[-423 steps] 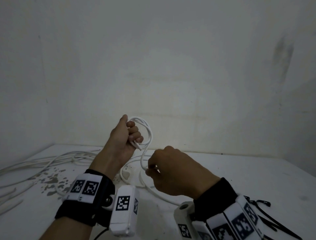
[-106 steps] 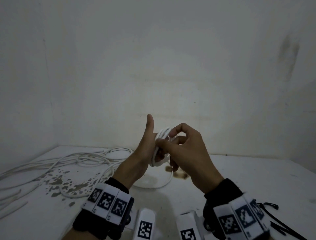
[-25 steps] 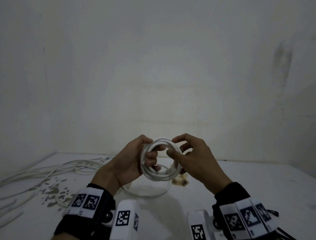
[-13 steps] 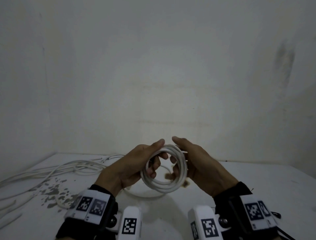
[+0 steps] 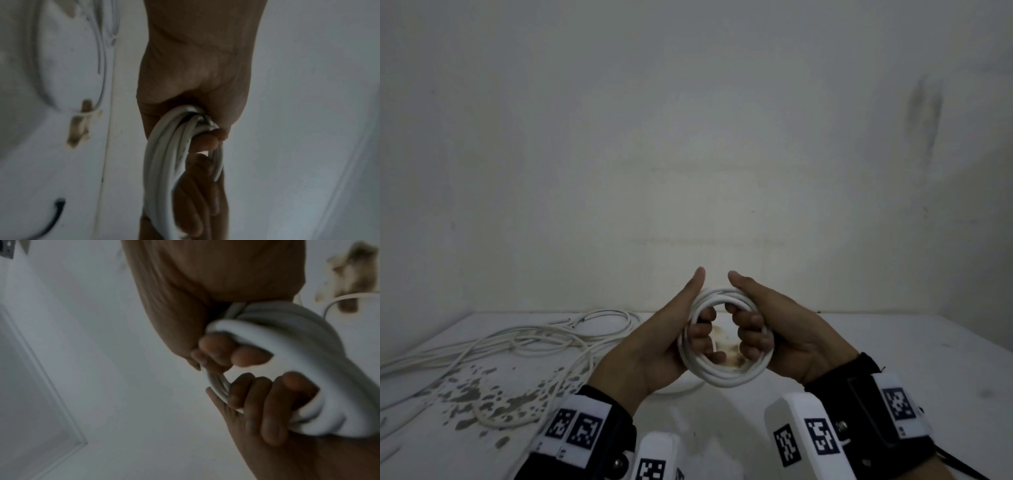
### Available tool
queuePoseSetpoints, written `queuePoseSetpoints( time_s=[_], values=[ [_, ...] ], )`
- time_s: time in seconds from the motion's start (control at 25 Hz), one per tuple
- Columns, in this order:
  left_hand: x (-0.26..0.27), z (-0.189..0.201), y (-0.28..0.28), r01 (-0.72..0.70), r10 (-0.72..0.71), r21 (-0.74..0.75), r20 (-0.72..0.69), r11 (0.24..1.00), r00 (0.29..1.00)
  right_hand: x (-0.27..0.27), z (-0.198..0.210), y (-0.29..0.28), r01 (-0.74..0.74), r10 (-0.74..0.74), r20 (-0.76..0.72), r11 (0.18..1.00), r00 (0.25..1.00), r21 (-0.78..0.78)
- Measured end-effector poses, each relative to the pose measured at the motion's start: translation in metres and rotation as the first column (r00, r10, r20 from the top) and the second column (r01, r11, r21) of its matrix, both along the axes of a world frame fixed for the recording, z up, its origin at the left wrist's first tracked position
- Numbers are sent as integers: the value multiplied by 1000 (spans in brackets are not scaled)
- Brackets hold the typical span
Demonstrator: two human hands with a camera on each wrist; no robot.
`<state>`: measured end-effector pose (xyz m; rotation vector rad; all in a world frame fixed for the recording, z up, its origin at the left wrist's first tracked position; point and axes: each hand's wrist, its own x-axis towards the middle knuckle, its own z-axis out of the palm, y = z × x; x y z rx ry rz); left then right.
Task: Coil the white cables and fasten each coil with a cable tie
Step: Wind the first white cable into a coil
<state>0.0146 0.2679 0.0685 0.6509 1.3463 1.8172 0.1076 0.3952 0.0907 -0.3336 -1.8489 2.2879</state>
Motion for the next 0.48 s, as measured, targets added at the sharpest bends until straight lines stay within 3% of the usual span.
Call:
queuePoseSetpoints(
  time_s=[0.08, 0.16, 0.48],
  values=[
    [0, 1, 1, 115, -131, 103, 174, 988, 976, -3, -1, 0, 55, -56, -38, 998, 998, -28],
    [-1, 0, 3, 163, -198, 159, 240, 974, 951, -4, -2, 2, 79, -81, -47, 996, 996, -37],
    [4, 3, 4, 46, -41, -32, 143, 998, 989, 2, 0, 2, 12, -15, 17, 988, 1000, 154]
  ],
)
